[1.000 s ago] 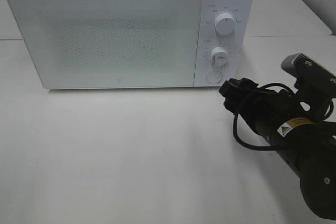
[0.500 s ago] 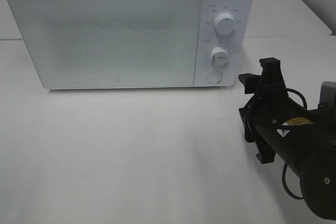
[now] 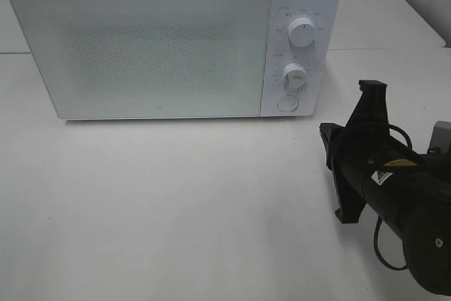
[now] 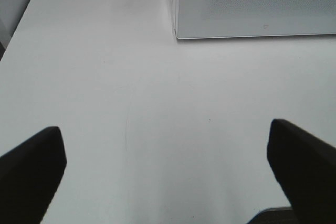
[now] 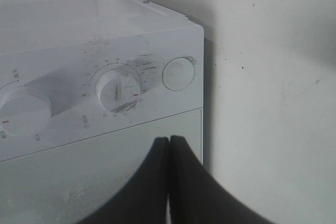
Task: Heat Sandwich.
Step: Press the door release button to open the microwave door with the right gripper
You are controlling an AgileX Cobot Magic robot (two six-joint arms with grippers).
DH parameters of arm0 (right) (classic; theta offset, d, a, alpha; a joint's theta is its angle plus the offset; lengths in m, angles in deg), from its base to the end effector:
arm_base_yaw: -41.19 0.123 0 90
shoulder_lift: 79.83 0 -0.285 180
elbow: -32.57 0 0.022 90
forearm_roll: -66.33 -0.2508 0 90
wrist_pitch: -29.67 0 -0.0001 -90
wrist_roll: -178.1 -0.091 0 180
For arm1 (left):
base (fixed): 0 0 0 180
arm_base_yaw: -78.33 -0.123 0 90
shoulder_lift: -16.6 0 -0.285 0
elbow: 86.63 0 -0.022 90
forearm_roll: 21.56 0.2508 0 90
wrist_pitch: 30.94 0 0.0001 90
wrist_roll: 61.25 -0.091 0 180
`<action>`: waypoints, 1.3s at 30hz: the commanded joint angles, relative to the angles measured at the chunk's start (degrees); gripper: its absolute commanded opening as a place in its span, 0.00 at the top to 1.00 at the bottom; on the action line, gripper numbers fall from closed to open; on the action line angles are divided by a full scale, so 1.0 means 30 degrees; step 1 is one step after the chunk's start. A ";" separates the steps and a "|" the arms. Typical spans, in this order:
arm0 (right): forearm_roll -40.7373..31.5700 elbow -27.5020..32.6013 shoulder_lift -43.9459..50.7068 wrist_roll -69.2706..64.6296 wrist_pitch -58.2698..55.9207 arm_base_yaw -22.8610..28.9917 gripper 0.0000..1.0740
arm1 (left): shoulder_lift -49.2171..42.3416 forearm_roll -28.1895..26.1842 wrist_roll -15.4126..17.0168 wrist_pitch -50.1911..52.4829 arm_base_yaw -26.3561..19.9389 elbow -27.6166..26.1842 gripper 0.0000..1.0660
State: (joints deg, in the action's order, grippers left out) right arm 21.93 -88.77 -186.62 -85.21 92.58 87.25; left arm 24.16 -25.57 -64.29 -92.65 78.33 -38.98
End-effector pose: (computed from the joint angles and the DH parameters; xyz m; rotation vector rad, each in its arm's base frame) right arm 0.2025 0.1285 0.1330 1.4181 1.4614 1.1640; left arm -0.0081 -0.0056 0.2805 0.0588 2.0382 -0.0504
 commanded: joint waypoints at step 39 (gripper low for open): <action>0.3533 -0.6455 -0.5195 -0.0134 -0.2139 -0.3380 1.00 | -0.0153 -0.0038 0.0076 0.0191 0.0000 0.0019 0.06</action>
State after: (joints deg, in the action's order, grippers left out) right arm 31.61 -106.94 -201.86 -85.27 86.11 77.80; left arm 24.16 -25.57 -64.29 -92.65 78.33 -38.98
